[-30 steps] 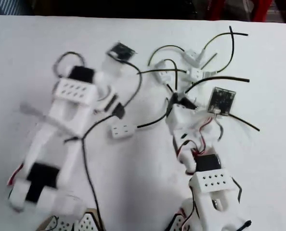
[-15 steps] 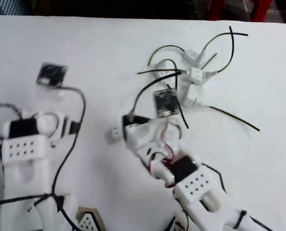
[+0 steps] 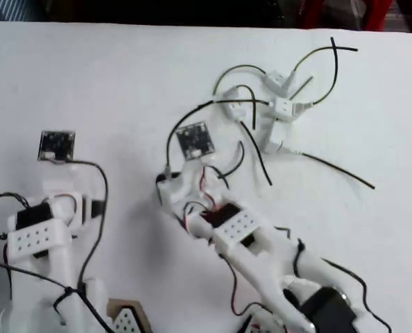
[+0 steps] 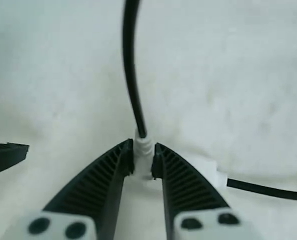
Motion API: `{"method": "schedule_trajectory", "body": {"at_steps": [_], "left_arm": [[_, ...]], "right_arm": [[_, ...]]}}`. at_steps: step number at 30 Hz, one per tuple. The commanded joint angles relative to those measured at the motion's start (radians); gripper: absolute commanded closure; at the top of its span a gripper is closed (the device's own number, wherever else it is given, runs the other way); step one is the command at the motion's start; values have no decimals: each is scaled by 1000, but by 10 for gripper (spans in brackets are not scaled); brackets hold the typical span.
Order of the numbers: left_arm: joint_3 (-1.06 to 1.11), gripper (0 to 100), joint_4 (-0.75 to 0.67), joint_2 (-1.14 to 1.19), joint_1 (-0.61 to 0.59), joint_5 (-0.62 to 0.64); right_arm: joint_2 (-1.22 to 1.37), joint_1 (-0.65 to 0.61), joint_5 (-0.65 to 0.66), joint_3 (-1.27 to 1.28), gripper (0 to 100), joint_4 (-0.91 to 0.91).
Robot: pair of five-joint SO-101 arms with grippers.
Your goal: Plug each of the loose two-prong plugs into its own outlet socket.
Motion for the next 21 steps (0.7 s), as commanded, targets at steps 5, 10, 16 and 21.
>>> {"method": "schedule_trajectory", "body": {"at_steps": [5,10,16,21], "left_arm": [[18,710,-52,-28,-4,3],[20,710,-49,-28,-4,3],[20,710,-46,-28,-4,3],[20,710,-46,-28,-4,3]], "right_arm": [[71,31,25,-51,981,-51],[77,53,25,-49,981,-58],[79,50,25,-26,981,-50],[77,7,26,17,981,-50]]}}
